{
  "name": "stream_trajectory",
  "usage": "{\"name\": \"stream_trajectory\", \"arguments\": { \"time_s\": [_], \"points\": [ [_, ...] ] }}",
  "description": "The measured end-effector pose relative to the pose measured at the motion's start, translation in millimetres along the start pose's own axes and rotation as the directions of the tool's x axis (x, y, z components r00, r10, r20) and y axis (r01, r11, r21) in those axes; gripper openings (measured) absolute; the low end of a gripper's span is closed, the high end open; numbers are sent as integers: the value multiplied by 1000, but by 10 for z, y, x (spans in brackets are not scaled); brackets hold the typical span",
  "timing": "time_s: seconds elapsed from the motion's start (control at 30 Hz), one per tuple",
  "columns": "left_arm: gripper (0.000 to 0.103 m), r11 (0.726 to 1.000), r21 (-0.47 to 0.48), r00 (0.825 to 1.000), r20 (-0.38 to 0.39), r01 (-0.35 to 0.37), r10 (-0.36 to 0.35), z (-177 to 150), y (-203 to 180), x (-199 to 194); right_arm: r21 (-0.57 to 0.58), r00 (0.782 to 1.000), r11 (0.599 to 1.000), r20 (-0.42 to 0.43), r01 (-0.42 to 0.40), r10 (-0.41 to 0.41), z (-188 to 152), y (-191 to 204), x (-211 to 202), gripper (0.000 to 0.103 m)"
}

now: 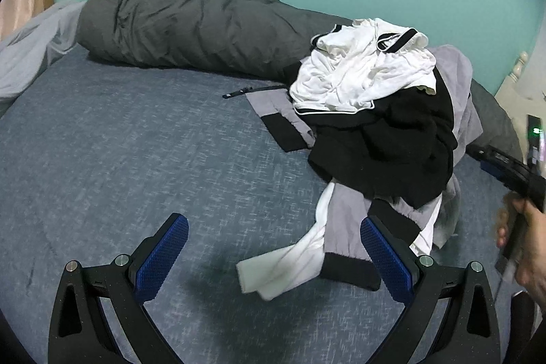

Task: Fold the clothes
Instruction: 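Move the right tool into the clothes pile and close on the lavender shirt, then lift the lavender shirt with the right tool and drag it out of the pile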

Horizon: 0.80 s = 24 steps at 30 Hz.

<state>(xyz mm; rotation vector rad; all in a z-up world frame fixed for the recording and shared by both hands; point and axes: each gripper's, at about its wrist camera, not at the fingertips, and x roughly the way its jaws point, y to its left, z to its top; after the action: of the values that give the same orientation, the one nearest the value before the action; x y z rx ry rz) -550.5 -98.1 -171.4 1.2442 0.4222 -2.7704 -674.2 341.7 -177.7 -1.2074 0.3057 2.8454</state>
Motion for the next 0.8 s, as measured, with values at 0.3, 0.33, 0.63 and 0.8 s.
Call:
{"name": "stream_trajectory", "arguments": {
  "time_s": [0.3,0.33,0.63,0.8],
  "points": [
    [103,1000,5,1000,-10,21,-21,-106,-7,208,90,998,996,-60,15,-9,165,-321,741,53],
    [103,1000,6,1000,-13,24,-23,-124,-6,226,90,998,996,-66,18,-12,161,-333,796,48],
    [103,1000,9,999,-40,26,-25,-325,79,267,69,993,992,-36,-105,108,211,-129,931,6],
    [103,1000,9,999,-38,19,-19,-405,139,133,21,989,989,42,-145,144,222,10,591,1]
  ]
}}
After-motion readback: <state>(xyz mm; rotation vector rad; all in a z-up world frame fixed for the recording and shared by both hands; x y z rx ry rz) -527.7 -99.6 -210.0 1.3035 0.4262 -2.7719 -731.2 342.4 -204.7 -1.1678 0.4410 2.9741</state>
